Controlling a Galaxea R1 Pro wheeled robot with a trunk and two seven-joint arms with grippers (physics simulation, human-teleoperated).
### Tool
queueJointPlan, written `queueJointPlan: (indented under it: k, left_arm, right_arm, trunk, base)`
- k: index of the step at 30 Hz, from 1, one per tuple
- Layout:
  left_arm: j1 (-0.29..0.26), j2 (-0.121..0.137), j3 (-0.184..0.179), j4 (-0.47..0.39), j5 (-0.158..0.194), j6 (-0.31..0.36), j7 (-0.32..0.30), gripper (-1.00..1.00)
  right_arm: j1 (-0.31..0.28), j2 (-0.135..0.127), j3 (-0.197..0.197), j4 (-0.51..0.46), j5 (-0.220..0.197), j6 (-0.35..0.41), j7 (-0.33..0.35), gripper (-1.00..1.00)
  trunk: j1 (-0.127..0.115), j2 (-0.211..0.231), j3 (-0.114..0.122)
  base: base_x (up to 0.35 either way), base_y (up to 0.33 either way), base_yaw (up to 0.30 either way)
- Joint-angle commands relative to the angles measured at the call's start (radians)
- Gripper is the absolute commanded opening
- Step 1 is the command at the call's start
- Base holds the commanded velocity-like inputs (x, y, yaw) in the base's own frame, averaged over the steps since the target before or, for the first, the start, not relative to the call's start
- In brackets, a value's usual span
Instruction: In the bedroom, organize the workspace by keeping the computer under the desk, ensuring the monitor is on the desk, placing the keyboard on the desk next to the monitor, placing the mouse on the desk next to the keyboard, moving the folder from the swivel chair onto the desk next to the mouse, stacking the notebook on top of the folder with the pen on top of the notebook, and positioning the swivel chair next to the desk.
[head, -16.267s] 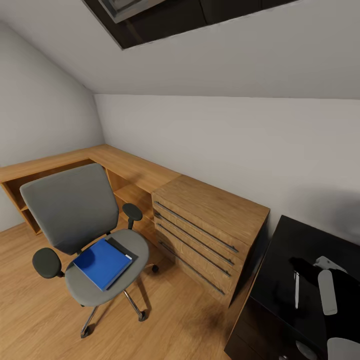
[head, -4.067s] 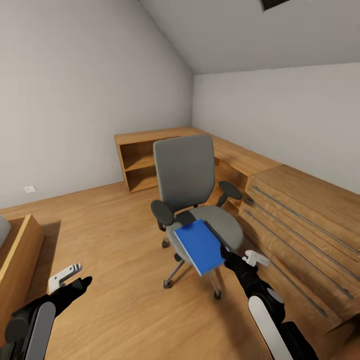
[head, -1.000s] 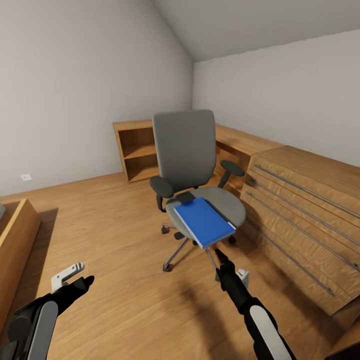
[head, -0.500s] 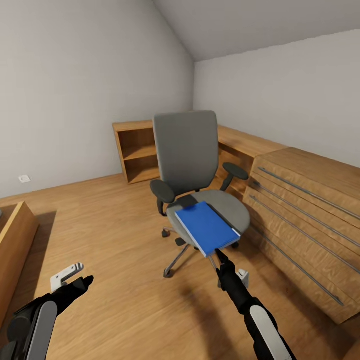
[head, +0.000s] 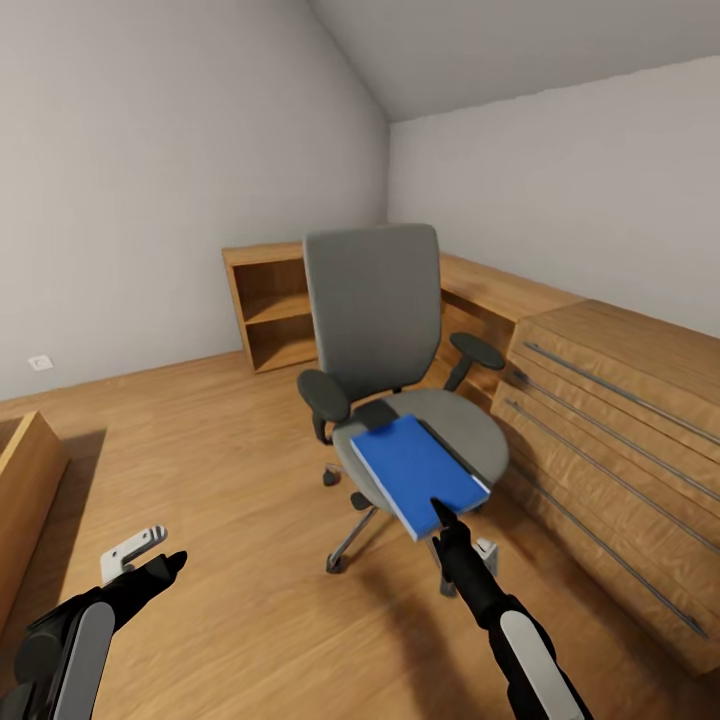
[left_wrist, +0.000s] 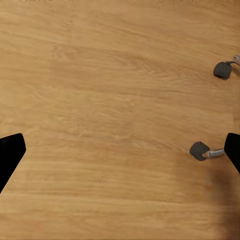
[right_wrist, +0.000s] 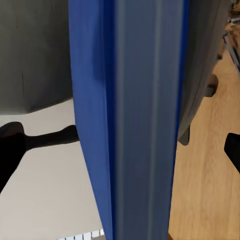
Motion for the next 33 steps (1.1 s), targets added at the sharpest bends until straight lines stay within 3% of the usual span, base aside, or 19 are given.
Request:
queueJointPlan:
  k: [1,19,20,28,33]
  left_arm:
    - [-0.001,-0.001,0.001,-0.001,0.011,0.004,0.008,1.0]
    - [-0.001,-0.001,0.001,0.0,0.01,0.005,0.008,1.0]
    - [-0.001,-0.001,0.001,0.0,0.01,0.005,0.008,1.0]
    - [-0.001,0.0,0.003,0.0,0.01,0.005,0.008,1.0]
    - [-0.001,0.0,0.003,-0.001,0.011,0.005,0.008,1.0]
  right_arm:
    - [0.0,0.0,-0.001,0.0,-0.008,0.003,0.002,1.0]
    - [0.0,-0.001,-0.003,0.0,-0.007,0.003,0.001,1.0]
    - [0.0,-0.001,-0.003,0.0,-0.007,0.002,0.001,-1.0]
    - [0.0,-0.001,-0.003,0.0,-0.006,0.0,0.0,-1.0]
    - [0.0,-0.001,-0.005,0.0,-0.008,0.0,0.0,-1.0]
  trunk:
    - [0.0,0.0,-0.001]
    - [0.0,0.0,-0.001]
    - [0.0,0.0,-0.001]
    - [0.0,0.0,-0.001]
    - [-0.019,0.035,0.015]
  base:
    - [0.078,0.0,0.0]
    - [0.129,0.0,0.0]
    - [0.009,0.0,0.0]
    - [0.002,0.0,0.0]
    - [0.0,0.0,0.0]
